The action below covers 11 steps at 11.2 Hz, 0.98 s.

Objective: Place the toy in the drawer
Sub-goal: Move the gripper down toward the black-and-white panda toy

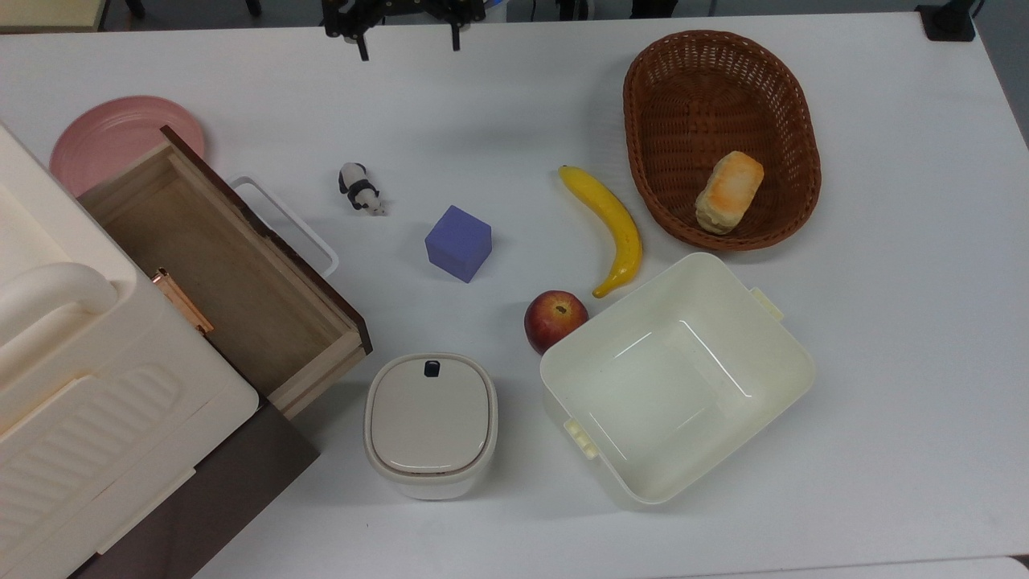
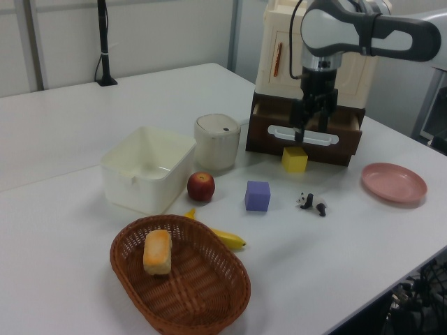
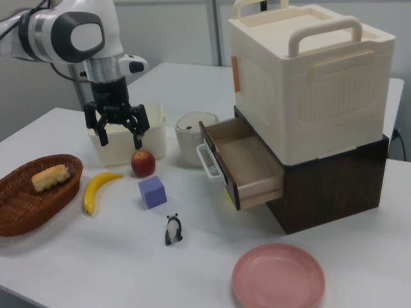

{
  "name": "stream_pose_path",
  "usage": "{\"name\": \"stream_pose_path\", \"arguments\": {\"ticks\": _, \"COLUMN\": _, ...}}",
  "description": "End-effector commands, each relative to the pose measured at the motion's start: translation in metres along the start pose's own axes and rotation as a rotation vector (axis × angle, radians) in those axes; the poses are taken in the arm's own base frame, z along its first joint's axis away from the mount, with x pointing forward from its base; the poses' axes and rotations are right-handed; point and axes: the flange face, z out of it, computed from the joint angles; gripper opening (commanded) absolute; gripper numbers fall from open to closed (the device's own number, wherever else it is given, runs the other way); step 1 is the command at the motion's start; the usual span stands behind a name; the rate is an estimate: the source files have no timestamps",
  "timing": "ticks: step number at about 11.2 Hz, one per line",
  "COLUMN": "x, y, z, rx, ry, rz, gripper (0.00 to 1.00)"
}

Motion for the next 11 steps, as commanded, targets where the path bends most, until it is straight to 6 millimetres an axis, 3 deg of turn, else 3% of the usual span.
{"name": "stream_pose_path", "arguments": {"ticks": 1, "x": -0.020, "y": 0.022, "z": 0.009, "rx": -0.030, "ry": -0.027, "rz": -0.189, "gripper": 1.00}}
{"name": "stream_pose_path", "arguments": {"ticks": 3, "x": -0.020, "y": 0.043, "z": 0.019, "rx": -0.046, "ry": -0.021, "rz": -0.242, "gripper": 1.00}}
{"name": "stream_pose_path", "arguments": {"ticks": 5, "x": -0.012, "y": 0.052, "z": 0.054, "rx": -0.092, "ry": 0.033, "rz": -0.246, "gripper": 1.00}}
{"name": "stream_pose_path", "arguments": {"ticks": 8, "x": -0.009, "y": 0.053, "z": 0.083, "rx": -0.094, "ry": 0.048, "rz": -0.204, "gripper": 1.00}}
{"name": "stream_pose_path", "arguments": {"ticks": 11, "x": 0.014, "y": 0.050, "z": 0.123, "rx": -0.089, "ry": 0.016, "rz": -0.233, "gripper": 1.00}}
